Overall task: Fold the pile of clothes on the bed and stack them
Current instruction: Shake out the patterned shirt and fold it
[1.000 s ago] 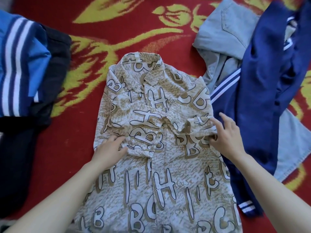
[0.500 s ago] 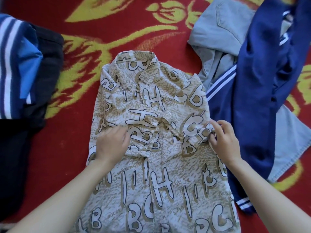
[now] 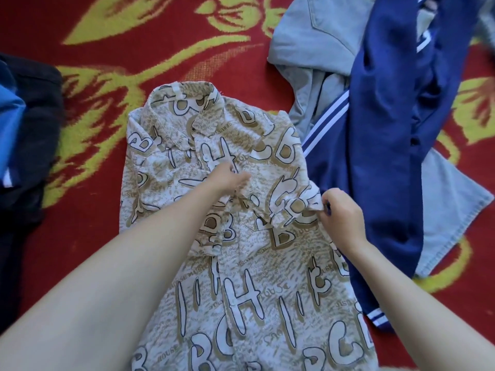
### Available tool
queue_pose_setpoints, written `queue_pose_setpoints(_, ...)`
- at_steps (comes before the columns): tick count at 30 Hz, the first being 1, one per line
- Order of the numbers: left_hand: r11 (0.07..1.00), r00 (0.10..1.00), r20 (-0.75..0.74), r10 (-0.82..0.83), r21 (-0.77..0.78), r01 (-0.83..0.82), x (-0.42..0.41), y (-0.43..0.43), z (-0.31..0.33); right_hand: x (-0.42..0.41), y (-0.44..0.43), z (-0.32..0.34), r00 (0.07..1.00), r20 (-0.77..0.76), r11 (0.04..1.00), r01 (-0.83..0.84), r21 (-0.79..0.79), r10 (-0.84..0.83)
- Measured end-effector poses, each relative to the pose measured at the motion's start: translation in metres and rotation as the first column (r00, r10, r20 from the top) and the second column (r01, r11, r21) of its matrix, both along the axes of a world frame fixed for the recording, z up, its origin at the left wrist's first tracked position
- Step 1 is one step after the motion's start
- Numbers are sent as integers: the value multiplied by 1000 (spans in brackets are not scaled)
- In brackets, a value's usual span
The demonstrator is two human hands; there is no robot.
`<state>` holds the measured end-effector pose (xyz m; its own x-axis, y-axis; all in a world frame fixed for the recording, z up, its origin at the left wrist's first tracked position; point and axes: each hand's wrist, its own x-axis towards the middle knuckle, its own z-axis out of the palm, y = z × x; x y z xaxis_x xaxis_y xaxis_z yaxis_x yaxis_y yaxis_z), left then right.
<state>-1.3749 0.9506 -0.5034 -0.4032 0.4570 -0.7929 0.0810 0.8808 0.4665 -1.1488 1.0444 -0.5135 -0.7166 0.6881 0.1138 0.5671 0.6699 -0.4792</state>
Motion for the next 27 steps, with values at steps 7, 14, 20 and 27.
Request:
queue_pose_setpoints(7,974,966,-133,222,71,-214,-22,11,2,5,0,7,955,101,875,295,-383,-278)
queue_pose_setpoints(14,999,971,-237,38,1,-39,-11,-1,2,11,-14,-23,947,293,938,-212,275,129)
queue_pose_setpoints(20,994,941,-336,-42,77,72,-28,-27,14,13,-19,-23,688,524,721,-667,185,502)
queue_pose_setpoints(27,994,583,-805,106,87,-61,-110,-68,36,-81,4,12,965,96,897,-261,356,243)
